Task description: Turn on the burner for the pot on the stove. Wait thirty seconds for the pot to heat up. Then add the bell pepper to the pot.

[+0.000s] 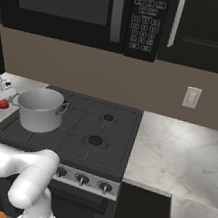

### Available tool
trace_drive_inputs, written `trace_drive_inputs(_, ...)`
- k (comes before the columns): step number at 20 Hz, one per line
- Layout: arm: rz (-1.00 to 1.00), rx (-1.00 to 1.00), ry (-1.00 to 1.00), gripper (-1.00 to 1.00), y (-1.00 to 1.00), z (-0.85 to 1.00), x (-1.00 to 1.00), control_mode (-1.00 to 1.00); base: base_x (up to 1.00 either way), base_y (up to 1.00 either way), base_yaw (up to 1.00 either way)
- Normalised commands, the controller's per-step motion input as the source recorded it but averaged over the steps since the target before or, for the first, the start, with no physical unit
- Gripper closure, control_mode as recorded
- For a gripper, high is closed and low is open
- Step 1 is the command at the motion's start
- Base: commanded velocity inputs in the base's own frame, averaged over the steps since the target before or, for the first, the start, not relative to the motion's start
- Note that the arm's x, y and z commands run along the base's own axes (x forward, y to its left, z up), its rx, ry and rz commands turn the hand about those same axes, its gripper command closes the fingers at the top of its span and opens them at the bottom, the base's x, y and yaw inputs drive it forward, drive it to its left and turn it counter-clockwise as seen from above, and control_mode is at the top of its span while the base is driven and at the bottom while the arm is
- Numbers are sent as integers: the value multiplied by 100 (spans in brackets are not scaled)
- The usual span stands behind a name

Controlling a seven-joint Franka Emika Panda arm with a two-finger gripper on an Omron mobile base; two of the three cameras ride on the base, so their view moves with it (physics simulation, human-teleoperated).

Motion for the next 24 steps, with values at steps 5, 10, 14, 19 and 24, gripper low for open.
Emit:
trace_drive_inputs(5, 0, 0, -7, 100, 0, 38, -37, -100, 0, 0, 0)
trace_drive_inputs(10, 0, 1, -16, 100, 0, 61, -52, -100, 0, 0, 0)
trace_drive_inputs(14, 0, 2, -18, 100, 0, 66, -55, -100, 0, 0, 0)
trace_drive_inputs(19, 0, 9, -17, 100, -11, 59, -65, -100, 0, 0, 0)
trace_drive_inputs(24, 0, 18, -18, 100, -37, 51, -66, -100, 0, 0, 0)
